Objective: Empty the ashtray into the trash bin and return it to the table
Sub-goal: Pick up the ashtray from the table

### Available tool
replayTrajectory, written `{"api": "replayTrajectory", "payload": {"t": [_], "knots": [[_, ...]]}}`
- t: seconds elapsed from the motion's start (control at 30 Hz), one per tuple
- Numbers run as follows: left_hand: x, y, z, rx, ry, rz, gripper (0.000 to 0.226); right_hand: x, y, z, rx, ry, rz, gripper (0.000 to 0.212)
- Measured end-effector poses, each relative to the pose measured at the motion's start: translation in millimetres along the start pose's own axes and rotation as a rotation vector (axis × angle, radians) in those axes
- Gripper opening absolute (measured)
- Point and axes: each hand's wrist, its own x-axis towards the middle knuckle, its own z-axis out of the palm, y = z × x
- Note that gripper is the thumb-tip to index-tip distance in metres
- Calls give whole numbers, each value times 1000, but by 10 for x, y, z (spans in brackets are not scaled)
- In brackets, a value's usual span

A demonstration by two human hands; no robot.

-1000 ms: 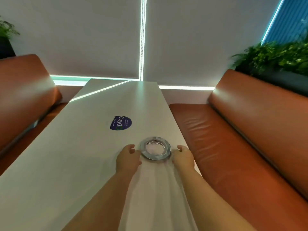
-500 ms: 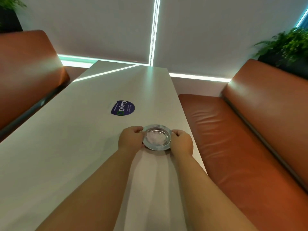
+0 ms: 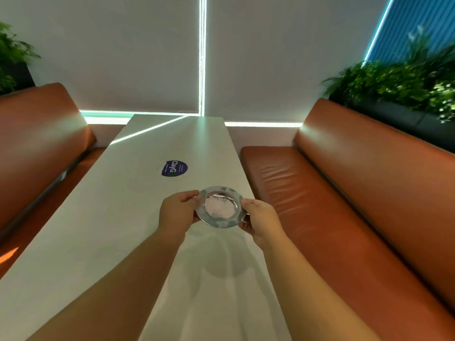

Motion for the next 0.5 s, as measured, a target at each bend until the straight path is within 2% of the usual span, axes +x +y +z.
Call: {"api": "replayTrajectory", "payload": {"t": [0.3,0.5], "knots": [[-2210,183,-541,-15,-198,0,13,-2471,206,-462,72,72,-80,17],[-3411,-86,-711,37,-258,-45,15,-3632,566,-886,90,95,-66,15]]}}
